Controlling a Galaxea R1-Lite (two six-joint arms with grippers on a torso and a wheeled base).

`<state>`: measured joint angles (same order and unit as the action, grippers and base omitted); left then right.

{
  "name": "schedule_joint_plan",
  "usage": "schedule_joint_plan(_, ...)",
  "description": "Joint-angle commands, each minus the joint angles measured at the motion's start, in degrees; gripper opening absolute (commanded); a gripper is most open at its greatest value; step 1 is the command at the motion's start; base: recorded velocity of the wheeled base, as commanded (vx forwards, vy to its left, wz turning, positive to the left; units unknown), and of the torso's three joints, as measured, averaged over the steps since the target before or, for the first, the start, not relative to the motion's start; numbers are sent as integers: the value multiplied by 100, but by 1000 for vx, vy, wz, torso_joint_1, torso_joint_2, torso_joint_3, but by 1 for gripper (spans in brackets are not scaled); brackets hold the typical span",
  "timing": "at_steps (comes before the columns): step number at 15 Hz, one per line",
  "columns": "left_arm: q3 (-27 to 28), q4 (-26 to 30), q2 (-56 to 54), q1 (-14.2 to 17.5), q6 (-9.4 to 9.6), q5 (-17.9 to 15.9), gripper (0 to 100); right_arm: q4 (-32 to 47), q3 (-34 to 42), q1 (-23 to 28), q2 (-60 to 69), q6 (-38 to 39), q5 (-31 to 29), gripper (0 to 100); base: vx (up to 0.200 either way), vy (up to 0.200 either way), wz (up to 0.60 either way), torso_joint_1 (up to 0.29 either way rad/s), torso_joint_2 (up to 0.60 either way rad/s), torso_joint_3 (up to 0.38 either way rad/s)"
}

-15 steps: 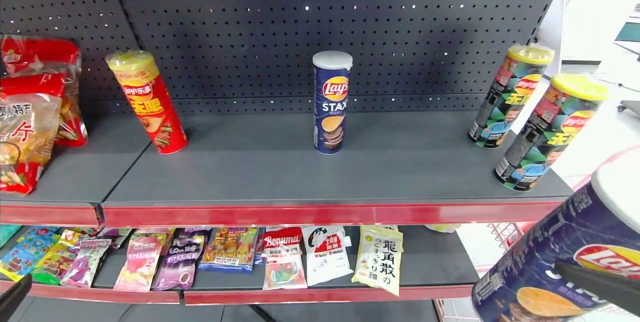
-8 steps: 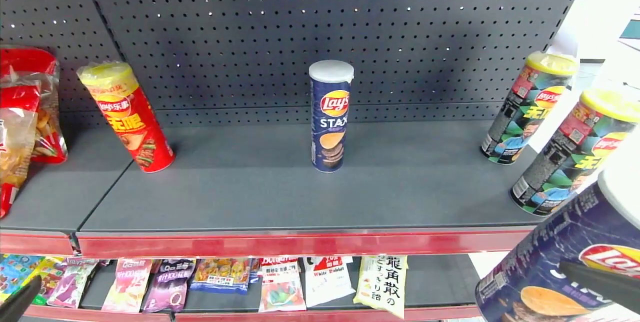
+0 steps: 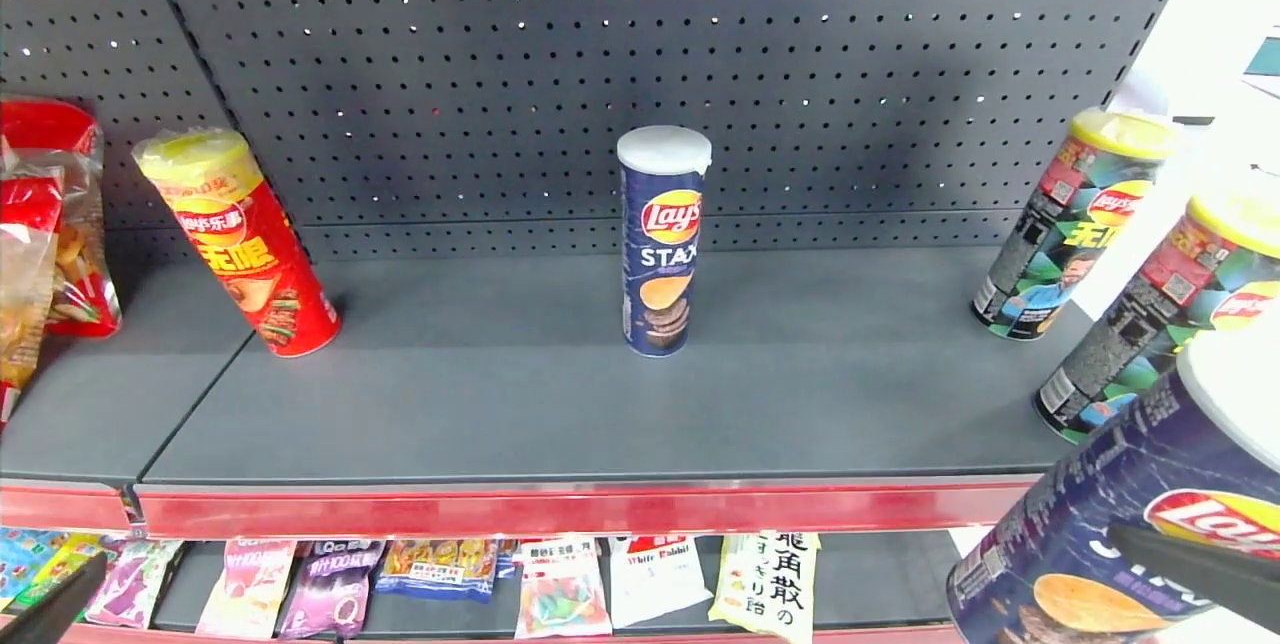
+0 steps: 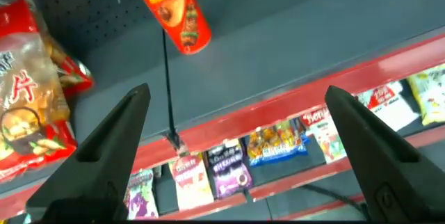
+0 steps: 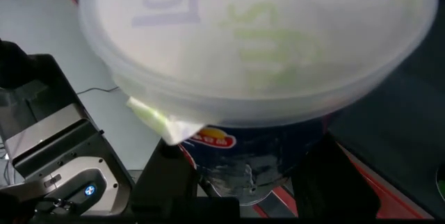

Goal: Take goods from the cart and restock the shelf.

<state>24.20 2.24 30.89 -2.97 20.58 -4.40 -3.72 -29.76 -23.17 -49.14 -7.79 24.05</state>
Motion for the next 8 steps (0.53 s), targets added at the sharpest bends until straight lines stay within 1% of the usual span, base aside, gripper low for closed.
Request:
schedule_joint_plan(1, 6, -5, 93, -10, -1, -325, 100, 3, 14, -3, 1, -3, 12, 0, 0, 0, 0, 0, 0, 0)
schedule_joint_plan(3, 50, -40, 400, -10, 25, -509, 100, -15, 40, -3, 10, -12, 12, 0, 0, 0, 0, 0, 0, 0)
schedule_joint_plan(4, 147, -224, 901, -107, 16, -869, 100, -15, -48, -3, 10, 6, 21, 0, 0, 0, 0, 0, 0, 0)
schedule_joint_plan(5, 270, -339, 1288, -300, -45, -1327, 100, -15, -127, -12, -8, 6, 29, 0, 0, 0, 0, 0, 0, 0)
schedule_joint_plan(6, 489, -550, 1877, -476, -36, -1546, 100, -15, -197, -3, -61, 14, 82, 0, 0, 0, 0, 0, 0, 0)
schedule_joint_plan(7, 718, -813, 2466, -836, -80, -1652, 100, -15, -223, 6, -105, 23, 91, 0, 0, 0, 0, 0, 0, 0)
schedule_joint_plan(8, 1061, -1130, 3151, -1082, -256, -1678, 100, -15, -241, 6, -166, 23, 91, 0, 0, 0, 0, 0, 0, 0)
